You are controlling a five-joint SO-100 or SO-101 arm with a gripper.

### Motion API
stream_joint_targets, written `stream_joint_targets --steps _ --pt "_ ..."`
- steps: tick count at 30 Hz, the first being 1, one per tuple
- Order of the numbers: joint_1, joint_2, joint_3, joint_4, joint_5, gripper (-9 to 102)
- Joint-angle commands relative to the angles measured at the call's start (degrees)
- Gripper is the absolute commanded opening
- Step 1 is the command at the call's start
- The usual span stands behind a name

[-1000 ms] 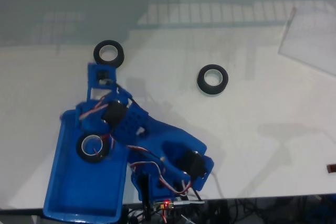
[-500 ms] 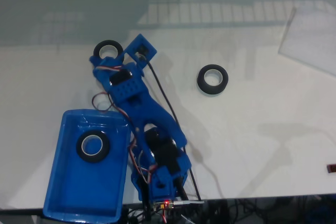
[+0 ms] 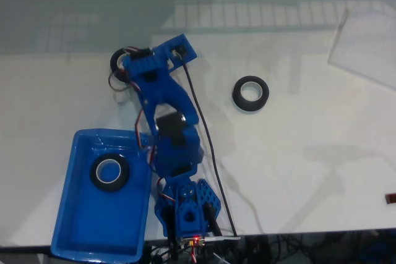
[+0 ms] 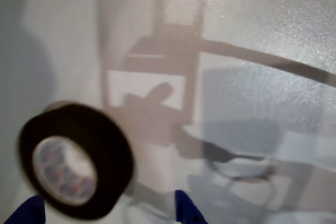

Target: Grasp all tape and put them in the bin.

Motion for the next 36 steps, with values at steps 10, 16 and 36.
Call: stream_joint_targets --steps 10,16,36 --pt "-0.26 -14.77 -19.6 8.09 -1.85 29" --pt "-0.97 -19.69 -24.17 9.05 -2.9 27" --pt "0.35 -19.69 -28.04 9.23 0.35 0"
